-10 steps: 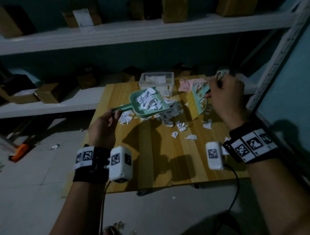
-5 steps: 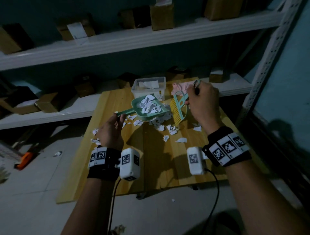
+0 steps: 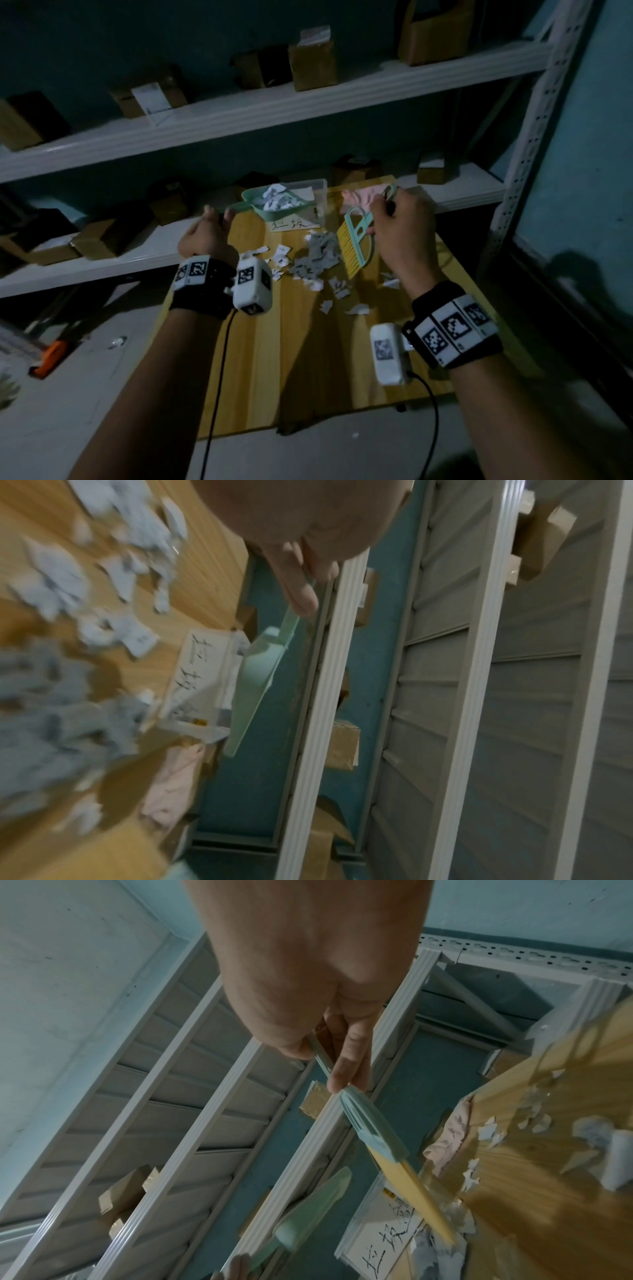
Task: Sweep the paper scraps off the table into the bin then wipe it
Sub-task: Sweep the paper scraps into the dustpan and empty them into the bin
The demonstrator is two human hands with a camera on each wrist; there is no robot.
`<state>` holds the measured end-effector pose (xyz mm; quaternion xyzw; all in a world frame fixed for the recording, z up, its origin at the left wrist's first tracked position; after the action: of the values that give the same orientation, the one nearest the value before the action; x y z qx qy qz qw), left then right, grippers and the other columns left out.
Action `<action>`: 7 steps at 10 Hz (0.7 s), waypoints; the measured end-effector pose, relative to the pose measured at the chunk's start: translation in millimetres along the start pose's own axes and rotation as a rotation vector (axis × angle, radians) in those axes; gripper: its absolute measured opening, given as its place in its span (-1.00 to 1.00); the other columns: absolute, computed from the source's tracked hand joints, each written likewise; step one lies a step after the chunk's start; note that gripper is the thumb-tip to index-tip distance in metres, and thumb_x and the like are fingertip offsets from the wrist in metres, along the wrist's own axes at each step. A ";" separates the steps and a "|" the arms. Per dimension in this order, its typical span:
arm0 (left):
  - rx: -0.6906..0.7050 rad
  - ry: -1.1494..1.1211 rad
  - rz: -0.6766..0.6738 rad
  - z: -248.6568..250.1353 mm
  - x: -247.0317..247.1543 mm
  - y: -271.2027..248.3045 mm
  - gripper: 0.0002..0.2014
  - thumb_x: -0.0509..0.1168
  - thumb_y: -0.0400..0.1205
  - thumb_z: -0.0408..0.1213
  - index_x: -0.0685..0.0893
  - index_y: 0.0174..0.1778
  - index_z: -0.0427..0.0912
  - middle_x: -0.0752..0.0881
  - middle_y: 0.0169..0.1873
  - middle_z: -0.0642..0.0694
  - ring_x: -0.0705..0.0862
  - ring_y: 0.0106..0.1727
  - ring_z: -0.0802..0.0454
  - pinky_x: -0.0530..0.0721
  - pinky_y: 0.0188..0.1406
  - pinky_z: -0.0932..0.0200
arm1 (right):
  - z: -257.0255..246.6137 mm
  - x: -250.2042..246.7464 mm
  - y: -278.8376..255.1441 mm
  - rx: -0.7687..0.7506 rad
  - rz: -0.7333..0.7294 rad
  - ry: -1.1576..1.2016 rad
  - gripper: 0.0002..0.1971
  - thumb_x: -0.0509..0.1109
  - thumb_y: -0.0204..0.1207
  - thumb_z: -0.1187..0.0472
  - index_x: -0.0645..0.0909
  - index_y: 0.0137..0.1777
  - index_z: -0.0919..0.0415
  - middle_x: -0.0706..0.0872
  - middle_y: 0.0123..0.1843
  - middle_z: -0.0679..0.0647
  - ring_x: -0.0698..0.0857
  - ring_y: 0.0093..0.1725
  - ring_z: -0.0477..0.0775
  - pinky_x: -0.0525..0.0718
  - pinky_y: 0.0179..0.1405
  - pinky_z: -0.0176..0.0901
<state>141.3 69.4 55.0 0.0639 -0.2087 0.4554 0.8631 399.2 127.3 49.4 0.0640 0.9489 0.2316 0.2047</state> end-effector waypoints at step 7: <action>0.283 0.379 0.093 -3.1 77.2 10.8 -0.72 0.57 0.48 -0.10 0.84 -0.04 -0.23 0.84 -0.24 -0.03 0.76 -0.42 0.33 0.66 -0.48 0.48 | 8.0 9.0 13.1 0.017 -0.105 -0.085 -0.74 0.20 0.74 0.04 0.57 -0.14 0.10 0.76 -0.24 0.02 0.76 -0.31 -0.14 0.79 -0.40 -0.21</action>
<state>171.9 135.1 83.7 0.0880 0.0201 0.5234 0.8473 394.7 144.1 45.8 0.0256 0.9434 0.2095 0.2560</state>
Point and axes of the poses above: each hand's wrist, its own y-axis towards the middle knuckle, its own x-axis out of the palm, z = x × y, the point moved 1 cm from there along y, towards the middle knuckle
